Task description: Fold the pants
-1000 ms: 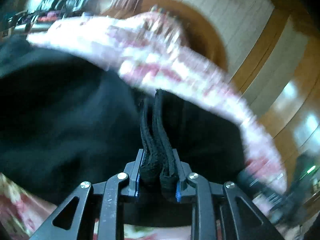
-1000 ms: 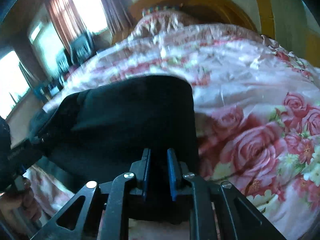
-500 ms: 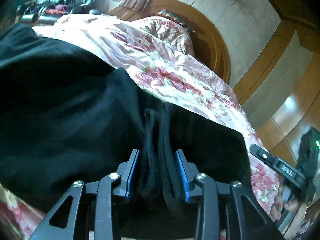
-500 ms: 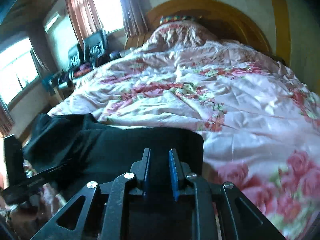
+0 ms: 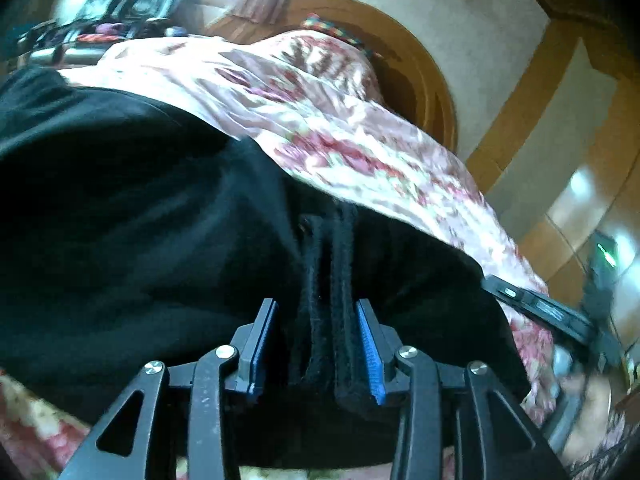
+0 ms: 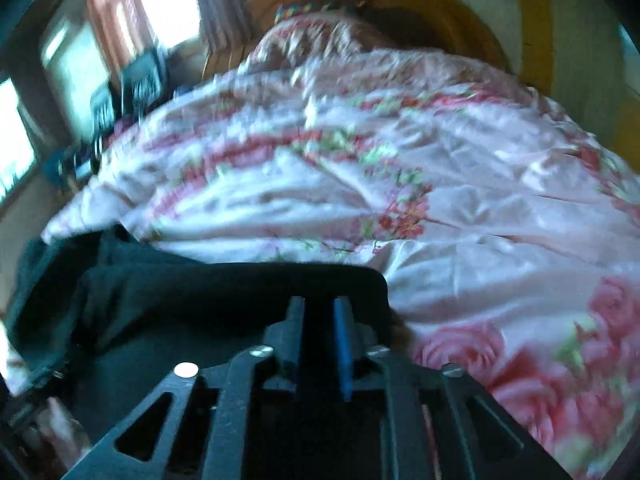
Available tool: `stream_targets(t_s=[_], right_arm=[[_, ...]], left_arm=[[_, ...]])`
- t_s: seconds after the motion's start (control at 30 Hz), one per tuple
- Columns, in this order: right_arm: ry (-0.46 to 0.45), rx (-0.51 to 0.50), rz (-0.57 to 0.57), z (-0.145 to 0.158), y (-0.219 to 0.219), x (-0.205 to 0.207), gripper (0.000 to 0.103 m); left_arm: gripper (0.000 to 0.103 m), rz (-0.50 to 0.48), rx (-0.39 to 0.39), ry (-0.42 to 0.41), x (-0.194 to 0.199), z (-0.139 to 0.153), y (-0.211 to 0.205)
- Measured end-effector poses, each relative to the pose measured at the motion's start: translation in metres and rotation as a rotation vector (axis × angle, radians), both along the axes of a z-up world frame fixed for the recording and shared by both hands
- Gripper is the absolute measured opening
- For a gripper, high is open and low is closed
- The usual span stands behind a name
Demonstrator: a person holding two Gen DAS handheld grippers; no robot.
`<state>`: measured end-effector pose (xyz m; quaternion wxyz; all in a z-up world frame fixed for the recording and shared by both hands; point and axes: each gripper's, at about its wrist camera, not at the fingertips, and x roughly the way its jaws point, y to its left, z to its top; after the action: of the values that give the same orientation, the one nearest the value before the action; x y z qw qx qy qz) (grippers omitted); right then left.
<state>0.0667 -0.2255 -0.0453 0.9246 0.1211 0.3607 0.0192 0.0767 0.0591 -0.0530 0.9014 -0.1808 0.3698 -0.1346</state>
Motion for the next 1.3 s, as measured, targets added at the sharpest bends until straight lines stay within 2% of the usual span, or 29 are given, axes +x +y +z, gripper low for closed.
stream_targets(t_s=[0.03,0.13,0.23,0.33,0.47,0.57,0.7,0.8,0.93,1.0,1.13,1.23,1.3], right_arm=[[-0.035,0.021,0.009,0.005,0.004,-0.009,0.041],[-0.111,0.029,0.116,0.013,0.034,-0.036,0.041],[-0.123,-0.018,0.259,0.010,0.074,-0.050,0.041],[-0.112,-0.067,0.362,0.001,0.105,-0.056,0.041],[-0.014,-0.125,0.402,-0.029,0.124,-0.052,0.042],[-0.033,-0.132,0.411,-0.033,0.124,-0.057,0.042],[-0.036,-0.077,0.409,-0.036,0.117,-0.057,0.044],[-0.062,-0.099,0.425,-0.038,0.117,-0.060,0.044],[-0.066,-0.085,0.423,-0.036,0.116,-0.061,0.044],[-0.065,-0.067,0.423,-0.036,0.114,-0.061,0.044],[-0.067,-0.073,0.426,-0.036,0.114,-0.061,0.044],[-0.066,-0.067,0.426,-0.036,0.114,-0.061,0.044],[-0.067,-0.067,0.426,-0.036,0.114,-0.061,0.044]], left_arm=[[0.041,0.023,0.005,-0.011,-0.003,0.004,0.005],[0.041,0.144,0.033,-0.073,-0.013,0.023,0.028],[0.041,0.236,0.035,-0.108,-0.022,0.035,0.054],[0.041,0.363,0.041,-0.109,-0.034,0.041,0.090],[0.044,0.576,-0.045,-0.109,-0.057,0.041,0.146],[0.046,0.723,-0.122,-0.096,-0.071,0.034,0.183],[0.046,0.834,-0.248,-0.045,-0.085,0.017,0.219],[0.046,0.867,-0.318,-0.017,-0.094,0.003,0.232],[0.046,0.852,-0.393,0.044,-0.089,-0.016,0.239],[0.046,0.834,-0.425,0.051,-0.082,-0.023,0.240],[0.047,0.818,-0.438,0.069,-0.069,-0.031,0.244],[0.047,0.818,-0.492,0.069,-0.062,-0.037,0.251],[0.046,0.791,-0.542,0.039,-0.063,-0.038,0.253]])
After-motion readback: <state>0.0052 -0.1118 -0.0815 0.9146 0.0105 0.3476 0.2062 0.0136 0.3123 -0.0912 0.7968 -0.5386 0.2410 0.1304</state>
